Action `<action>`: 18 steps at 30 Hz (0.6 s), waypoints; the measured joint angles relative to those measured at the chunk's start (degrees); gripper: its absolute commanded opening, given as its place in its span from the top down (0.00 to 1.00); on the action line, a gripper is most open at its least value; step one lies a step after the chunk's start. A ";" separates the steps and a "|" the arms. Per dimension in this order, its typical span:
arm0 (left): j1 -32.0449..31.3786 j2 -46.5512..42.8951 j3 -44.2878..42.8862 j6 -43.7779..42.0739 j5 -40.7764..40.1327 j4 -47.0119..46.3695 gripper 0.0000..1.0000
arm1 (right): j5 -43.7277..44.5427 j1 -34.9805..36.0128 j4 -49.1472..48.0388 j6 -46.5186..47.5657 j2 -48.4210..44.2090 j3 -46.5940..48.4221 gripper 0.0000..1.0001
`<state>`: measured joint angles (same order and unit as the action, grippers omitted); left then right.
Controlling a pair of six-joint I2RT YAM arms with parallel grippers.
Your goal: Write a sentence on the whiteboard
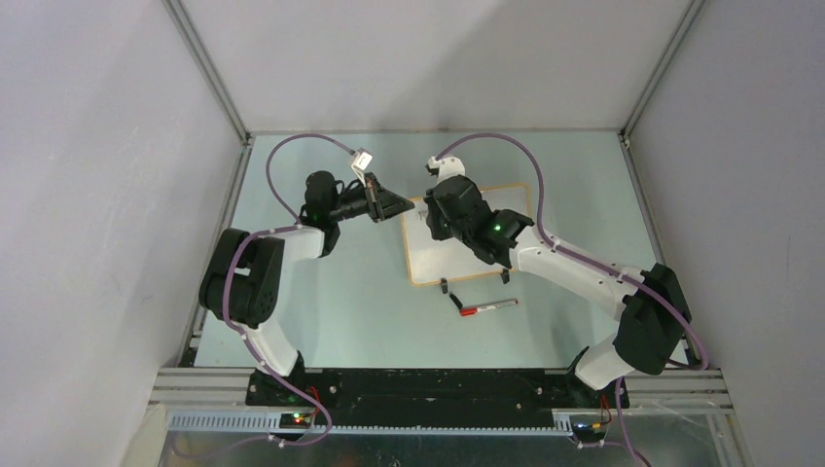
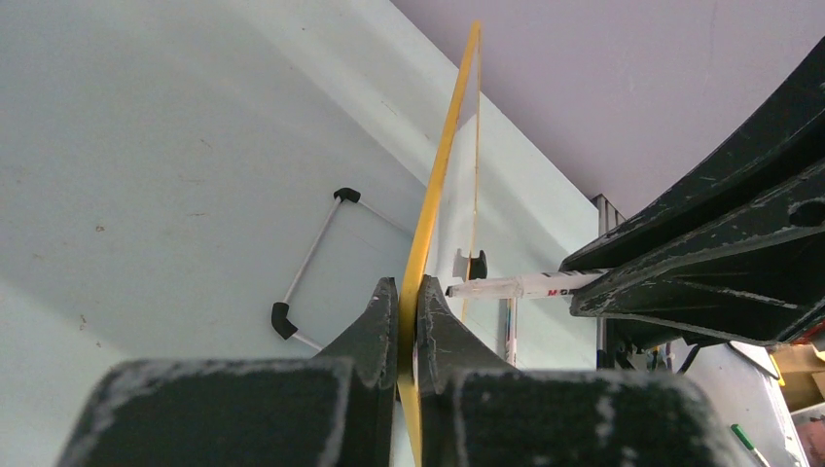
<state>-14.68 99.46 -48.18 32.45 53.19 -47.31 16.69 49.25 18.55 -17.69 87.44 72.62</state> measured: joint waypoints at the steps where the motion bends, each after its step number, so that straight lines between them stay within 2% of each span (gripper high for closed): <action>1: 0.00 0.00 0.00 0.00 -0.02 0.00 0.95 | -0.02 0.00 0.00 0.02 0.00 0.22 1.00; 18: 0.00 0.00 0.00 -0.02 -0.02 0.07 0.95 | -0.68 -0.02 -0.31 2.21 0.24 1.22 1.00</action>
<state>-14.68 99.46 -48.18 32.42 53.17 -47.24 16.01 49.23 18.24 -15.49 87.68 73.84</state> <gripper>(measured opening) 0.055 0.154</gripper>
